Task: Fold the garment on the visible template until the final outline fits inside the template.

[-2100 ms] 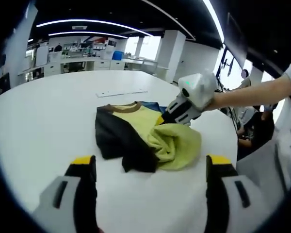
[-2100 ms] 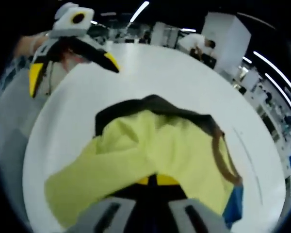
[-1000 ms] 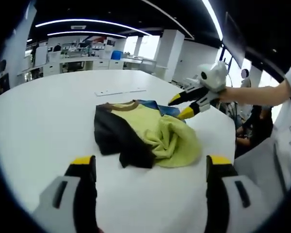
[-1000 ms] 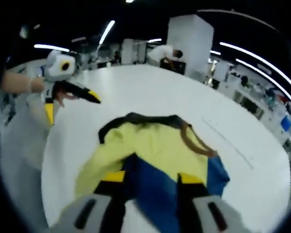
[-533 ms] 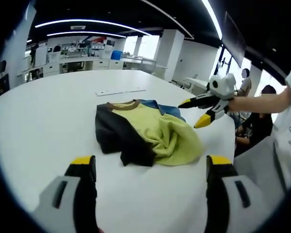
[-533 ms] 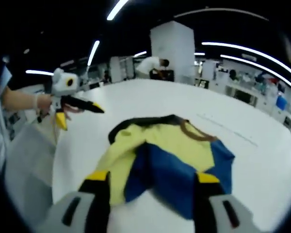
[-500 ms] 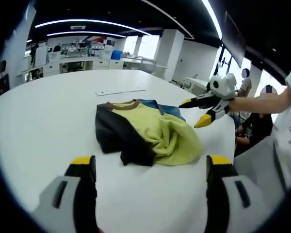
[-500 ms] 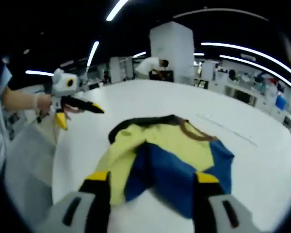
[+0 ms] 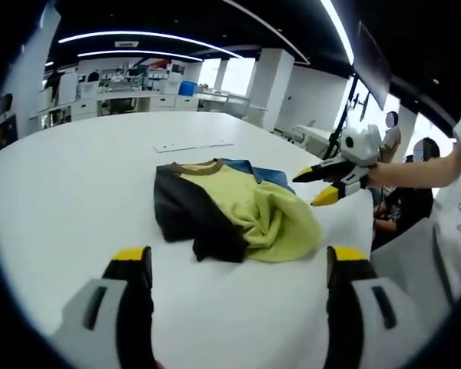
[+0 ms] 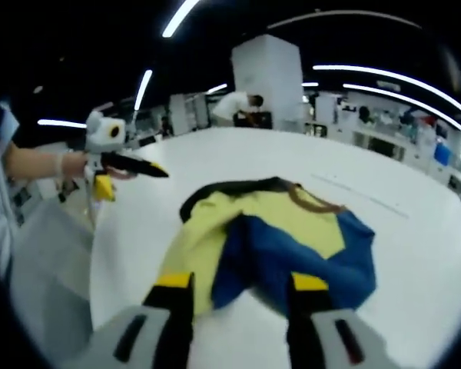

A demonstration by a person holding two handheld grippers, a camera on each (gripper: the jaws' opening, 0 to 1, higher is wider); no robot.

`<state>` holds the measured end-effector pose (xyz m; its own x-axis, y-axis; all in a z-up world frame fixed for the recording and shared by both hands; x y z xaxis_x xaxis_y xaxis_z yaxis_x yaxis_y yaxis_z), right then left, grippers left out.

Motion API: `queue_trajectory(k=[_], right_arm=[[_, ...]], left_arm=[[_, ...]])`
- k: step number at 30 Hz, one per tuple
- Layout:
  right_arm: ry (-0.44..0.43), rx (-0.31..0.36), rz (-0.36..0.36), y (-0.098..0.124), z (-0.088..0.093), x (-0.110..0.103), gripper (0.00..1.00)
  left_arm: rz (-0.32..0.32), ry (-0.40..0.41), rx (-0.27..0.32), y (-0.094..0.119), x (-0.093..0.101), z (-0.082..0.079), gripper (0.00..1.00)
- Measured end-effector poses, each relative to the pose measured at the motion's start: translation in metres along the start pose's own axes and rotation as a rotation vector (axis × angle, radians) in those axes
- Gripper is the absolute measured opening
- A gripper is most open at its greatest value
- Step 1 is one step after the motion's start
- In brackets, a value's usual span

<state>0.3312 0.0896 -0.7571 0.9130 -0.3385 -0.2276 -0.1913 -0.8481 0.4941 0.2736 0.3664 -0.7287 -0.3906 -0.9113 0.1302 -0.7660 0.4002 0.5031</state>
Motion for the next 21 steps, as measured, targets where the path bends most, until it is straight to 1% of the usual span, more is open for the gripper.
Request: queue_trajectory(k=[1,4,8,10,13,15,19,21], right_arm=[[-0.012,0.005,-0.005,-0.001,0.004,-0.002,0.38],[-0.026,0.002,-0.006,-0.002,0.01,-0.008,0.35],[-0.016,-0.004,0.013,-0.003,0.018,-0.008,0.24],[-0.049,0.01,0.013,-0.004,0.022,-0.008,0.21],[-0.052,0.006,0.018,-0.006,0.025,-0.008,0.16],[-0.075,0.019,0.006,-0.009,0.027,-0.008,0.13],[-0.089,0.01,-0.001,-0.017,0.031,-0.008,0.1],[-0.098,0.01,-0.006,-0.02,0.031,-0.008,0.06]], left_arm=[[-0.001,0.001,-0.002,0.0,0.0,0.001,0.91],[-0.004,0.003,-0.007,0.001,0.0,0.003,0.91],[-0.003,0.01,-0.008,0.001,0.001,0.004,0.91],[-0.002,0.01,-0.011,0.002,0.002,0.005,0.91],[-0.001,0.011,-0.016,0.002,0.002,0.006,0.91],[-0.002,0.01,-0.019,0.002,0.002,0.006,0.91],[-0.002,0.012,-0.021,0.003,0.002,0.007,0.91],[-0.002,0.013,-0.023,0.003,0.002,0.008,0.91]])
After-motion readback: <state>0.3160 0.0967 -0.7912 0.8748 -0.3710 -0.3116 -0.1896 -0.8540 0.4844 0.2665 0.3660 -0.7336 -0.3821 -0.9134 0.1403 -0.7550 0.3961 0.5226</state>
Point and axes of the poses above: the point that each gripper's makers call its tool centre point, and the gripper's own axes: y roughly backward along the fingers, x roughly to its right, z roughly out of its underside, the point moved 6 cm from there along y, roughly backward along the fingers, and after that the axes turned 14 degrees about -z, right-handed, at the moved point
